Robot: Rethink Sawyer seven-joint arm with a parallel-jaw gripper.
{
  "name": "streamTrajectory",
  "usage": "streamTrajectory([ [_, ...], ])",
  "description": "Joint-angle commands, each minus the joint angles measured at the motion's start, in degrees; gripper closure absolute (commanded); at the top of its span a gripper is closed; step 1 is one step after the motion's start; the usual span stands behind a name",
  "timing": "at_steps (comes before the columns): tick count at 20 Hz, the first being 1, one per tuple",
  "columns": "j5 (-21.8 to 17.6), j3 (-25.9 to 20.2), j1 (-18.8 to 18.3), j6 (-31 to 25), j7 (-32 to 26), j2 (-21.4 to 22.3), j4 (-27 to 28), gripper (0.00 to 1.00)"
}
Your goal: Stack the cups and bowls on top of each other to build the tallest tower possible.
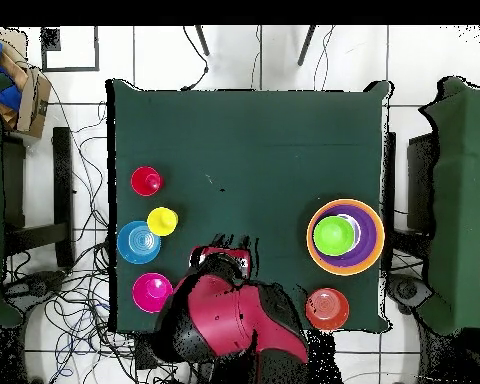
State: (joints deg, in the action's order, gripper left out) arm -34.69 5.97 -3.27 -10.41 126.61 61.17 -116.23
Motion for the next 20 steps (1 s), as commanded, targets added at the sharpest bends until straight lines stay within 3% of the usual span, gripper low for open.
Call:
streamTrajectory([
  [1, 11.1, -14.3, -14.0, -11.6, -5.5, 2.2, -8.7, 0.00],
  [5, 7.1, -12.6, -13.3, -4.4, -1.7, 1.9, -13.0, 0.00],
  [12, 0.1, -2.1, -3.2, 2.9, 5.1, 1.3, -16.4, 0.00],
  [17, -0.8, 6.7, 5.4, 9.3, 9.3, -2.7, -16.9, 0.00],
  [20, 0.4, 9.2, 8.0, 10.4, 9.6, -4.3, -16.5, 0.00],
])
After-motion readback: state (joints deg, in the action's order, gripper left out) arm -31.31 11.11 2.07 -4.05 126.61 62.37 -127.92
